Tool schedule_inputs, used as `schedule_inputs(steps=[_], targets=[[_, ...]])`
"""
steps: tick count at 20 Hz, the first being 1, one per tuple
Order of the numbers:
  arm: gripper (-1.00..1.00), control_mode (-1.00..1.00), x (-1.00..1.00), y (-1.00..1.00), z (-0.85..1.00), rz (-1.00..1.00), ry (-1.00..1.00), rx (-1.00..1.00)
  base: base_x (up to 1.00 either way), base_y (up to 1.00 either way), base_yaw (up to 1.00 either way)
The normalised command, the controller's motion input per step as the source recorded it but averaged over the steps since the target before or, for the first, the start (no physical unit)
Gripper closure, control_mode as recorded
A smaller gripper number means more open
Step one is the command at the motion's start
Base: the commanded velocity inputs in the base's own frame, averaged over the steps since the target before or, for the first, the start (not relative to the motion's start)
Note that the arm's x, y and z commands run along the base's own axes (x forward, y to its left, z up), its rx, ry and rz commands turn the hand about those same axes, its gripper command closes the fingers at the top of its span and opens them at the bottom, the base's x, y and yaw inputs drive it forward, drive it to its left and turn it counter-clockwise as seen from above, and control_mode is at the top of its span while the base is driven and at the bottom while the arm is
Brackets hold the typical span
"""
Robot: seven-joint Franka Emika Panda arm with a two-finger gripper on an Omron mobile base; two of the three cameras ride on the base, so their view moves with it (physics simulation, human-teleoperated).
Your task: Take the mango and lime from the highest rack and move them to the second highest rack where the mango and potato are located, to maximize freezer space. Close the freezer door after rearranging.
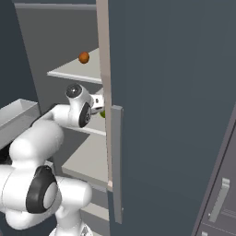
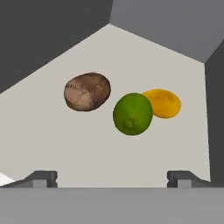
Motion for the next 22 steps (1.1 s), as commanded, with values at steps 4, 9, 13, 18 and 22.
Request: schedule_inputs(steps=[4, 9, 13, 18, 22], targets=[[-1.0, -1.0, -0.84, 0.0, 0.74, 0.0, 0.02, 0.07, 0.0, 0.0, 0.0], [-1.0, -1.0, -0.86, 0.1, 0.7, 0.0, 0.01, 0.08, 0.0, 0.0, 0.0], [-1.0, -1.0, -0.7, 0.21, 0.81, 0.0, -0.02, 0.0, 0.0, 0.0, 0.0], [-1.0, -1.0, -0.19, 0.07, 1.0, 0.0, -0.14, 0.0, 0.0, 0.0, 0.0], [-1.0, -1.0, -0.01, 0.01, 0.93, 0.0, -0.1, 0.0, 0.0, 0.0, 0.0]])
